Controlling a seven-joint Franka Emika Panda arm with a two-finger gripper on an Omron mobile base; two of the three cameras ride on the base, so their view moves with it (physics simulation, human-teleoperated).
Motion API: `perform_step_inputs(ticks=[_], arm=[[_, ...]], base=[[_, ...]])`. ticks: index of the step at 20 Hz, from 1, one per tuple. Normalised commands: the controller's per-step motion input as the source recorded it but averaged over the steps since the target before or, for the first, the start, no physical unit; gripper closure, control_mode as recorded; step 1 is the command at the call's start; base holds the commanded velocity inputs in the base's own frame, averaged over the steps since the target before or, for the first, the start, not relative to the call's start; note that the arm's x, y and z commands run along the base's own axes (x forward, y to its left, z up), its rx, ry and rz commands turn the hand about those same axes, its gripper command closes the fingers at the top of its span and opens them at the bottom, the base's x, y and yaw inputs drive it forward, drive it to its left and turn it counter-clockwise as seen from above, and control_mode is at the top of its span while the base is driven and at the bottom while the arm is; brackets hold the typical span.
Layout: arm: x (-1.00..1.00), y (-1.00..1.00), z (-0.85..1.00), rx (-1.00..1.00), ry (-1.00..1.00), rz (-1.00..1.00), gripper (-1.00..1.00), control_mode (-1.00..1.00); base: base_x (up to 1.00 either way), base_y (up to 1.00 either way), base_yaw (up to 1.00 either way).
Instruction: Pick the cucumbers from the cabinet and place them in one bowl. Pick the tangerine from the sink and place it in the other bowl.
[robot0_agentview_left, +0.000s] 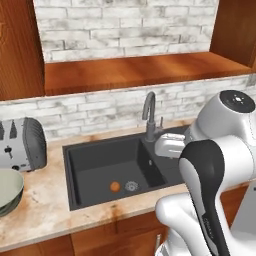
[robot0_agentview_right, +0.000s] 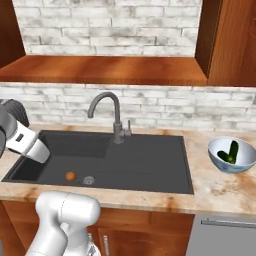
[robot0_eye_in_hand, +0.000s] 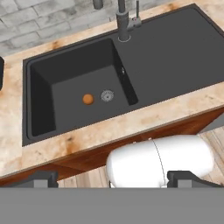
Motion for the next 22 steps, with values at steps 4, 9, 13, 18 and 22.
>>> perform_step_inputs(ticks=[4,9,13,18,22], arm=[[0.00,0.00,0.00,0.00,0.00,0.00,-1.00,1.00],[0.00,0.00,0.00,0.00,0.00,0.00,-1.00,1.00],[0.00,0.00,0.00,0.00,0.00,0.00,-1.00,1.00],[0.00,0.00,0.00,0.00,0.00,0.00,-1.00,1.00],[0.00,0.00,0.00,0.00,0.00,0.00,-1.00,1.00]], base=[[0.20,0.89,0.00],[0.42,0.89,0.00],[0.77,0.53,0.00],[0.52,0.92,0.00],[0.48,1.00,0.02]])
